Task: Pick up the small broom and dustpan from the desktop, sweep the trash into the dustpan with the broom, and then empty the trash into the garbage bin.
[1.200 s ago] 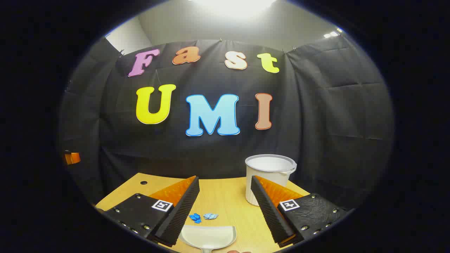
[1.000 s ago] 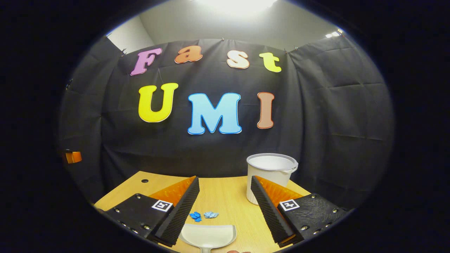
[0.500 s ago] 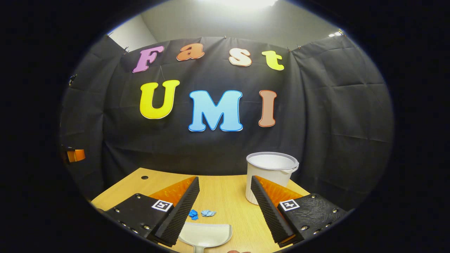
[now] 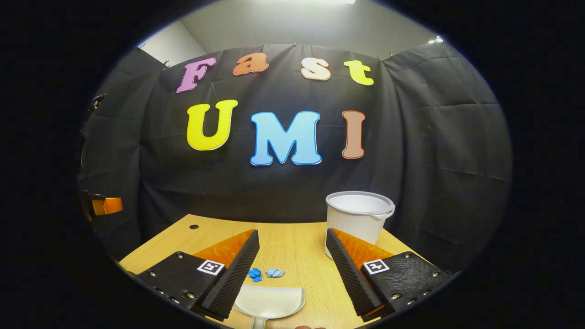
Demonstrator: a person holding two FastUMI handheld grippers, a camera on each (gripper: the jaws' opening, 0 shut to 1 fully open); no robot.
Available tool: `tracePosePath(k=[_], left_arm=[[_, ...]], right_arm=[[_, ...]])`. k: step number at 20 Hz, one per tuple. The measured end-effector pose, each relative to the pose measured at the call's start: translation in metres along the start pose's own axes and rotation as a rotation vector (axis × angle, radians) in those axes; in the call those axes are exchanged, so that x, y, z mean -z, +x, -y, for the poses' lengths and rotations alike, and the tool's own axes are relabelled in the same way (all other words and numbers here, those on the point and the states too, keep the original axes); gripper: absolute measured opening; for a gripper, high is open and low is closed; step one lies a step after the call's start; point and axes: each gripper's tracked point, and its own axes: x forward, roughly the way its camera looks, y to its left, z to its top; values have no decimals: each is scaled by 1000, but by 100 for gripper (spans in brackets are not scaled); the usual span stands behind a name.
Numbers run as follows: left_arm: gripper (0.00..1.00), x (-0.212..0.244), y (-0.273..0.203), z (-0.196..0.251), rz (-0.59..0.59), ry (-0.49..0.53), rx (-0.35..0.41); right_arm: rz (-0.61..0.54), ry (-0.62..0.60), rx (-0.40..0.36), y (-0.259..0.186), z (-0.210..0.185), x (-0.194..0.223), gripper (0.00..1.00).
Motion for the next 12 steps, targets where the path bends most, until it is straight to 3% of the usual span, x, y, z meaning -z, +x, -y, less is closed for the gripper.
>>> tracePosePath(k=[3,12], left_arm=[[96,39,15,10,-123,25,54],[95,151,59,8,-462,117,122]], right_arm=[[-35,7,-29,1,-7,9,95],[-102,-8,-61,2,-14,28,95]])
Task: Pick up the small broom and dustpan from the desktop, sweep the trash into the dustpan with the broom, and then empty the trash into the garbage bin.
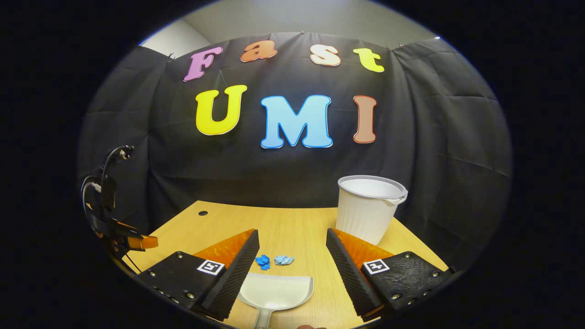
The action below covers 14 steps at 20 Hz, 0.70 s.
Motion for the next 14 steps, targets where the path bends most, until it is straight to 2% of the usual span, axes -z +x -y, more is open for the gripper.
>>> tracePosePath(k=[7,14], left_arm=[[96,49,47,12,-202,-8,54],[96,95,77,0,-362,-9,50]], right_arm=[[-80,26,-12,6,-2,22,95],[-248,70,-52,9,-9,69,95]])
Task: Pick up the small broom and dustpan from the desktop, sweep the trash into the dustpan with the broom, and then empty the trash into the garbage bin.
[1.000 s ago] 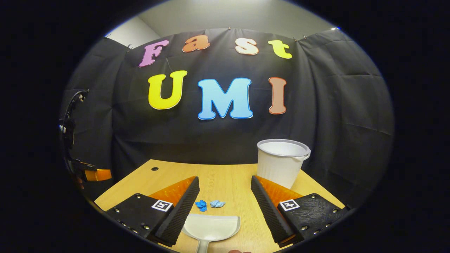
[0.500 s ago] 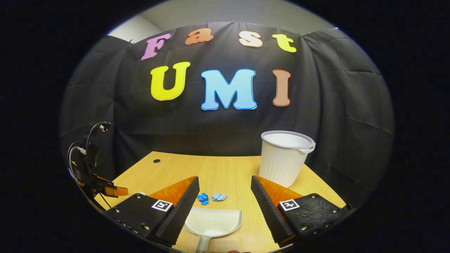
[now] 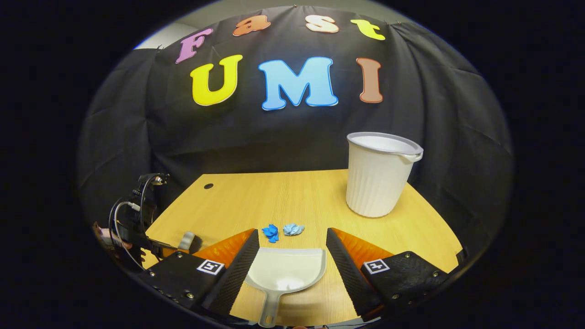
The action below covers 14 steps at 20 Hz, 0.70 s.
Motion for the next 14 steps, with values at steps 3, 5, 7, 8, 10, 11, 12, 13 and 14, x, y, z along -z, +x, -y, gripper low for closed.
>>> tracePosePath(k=[3,5,7,8,10,11,12,13,14], left_arm=[[95,7,15,-3,-47,-20,-8],[96,11,22,-4,-67,-36,-6],[95,16,31,-2,-87,-42,-11],[94,17,34,-1,-93,-47,-6],[88,18,37,-3,-102,-54,-10],[82,18,39,-3,-108,-58,-13],[76,21,40,-4,-114,-60,-16],[65,21,42,-6,-117,-64,-20],[63,23,42,-6,-120,-74,-20]], right_arm=[[-36,4,1,2,5,10,95],[-58,-1,-3,2,4,15,95],[-82,-1,-10,4,1,21,95],[-95,2,-16,4,2,26,95],[-123,9,-25,5,0,32,95],[-135,12,-31,7,-1,34,95],[-150,15,-34,6,0,38,95],[-166,19,-38,5,0,39,95],[-181,25,-40,4,0,43,95]])
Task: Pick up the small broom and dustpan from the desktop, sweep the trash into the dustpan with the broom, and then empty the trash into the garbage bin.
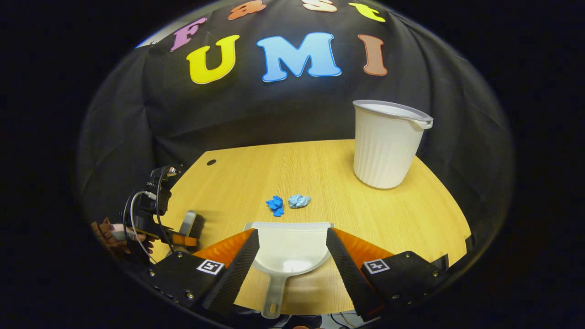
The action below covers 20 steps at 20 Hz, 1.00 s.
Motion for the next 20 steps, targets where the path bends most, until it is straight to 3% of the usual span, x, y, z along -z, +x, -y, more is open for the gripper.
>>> tracePosePath(k=[2,4,9,20], left_arm=[[52,0,1,-1,-7,-9,-3],[54,2,-1,-3,-18,-11,-4],[48,1,-2,-4,-30,-33,0],[50,-8,-12,-9,-15,-54,8]], right_arm=[[-30,12,-1,2,3,8,95],[-65,23,5,3,5,20,95],[-201,38,-3,6,6,56,95],[-476,-73,-44,23,-14,123,96]])
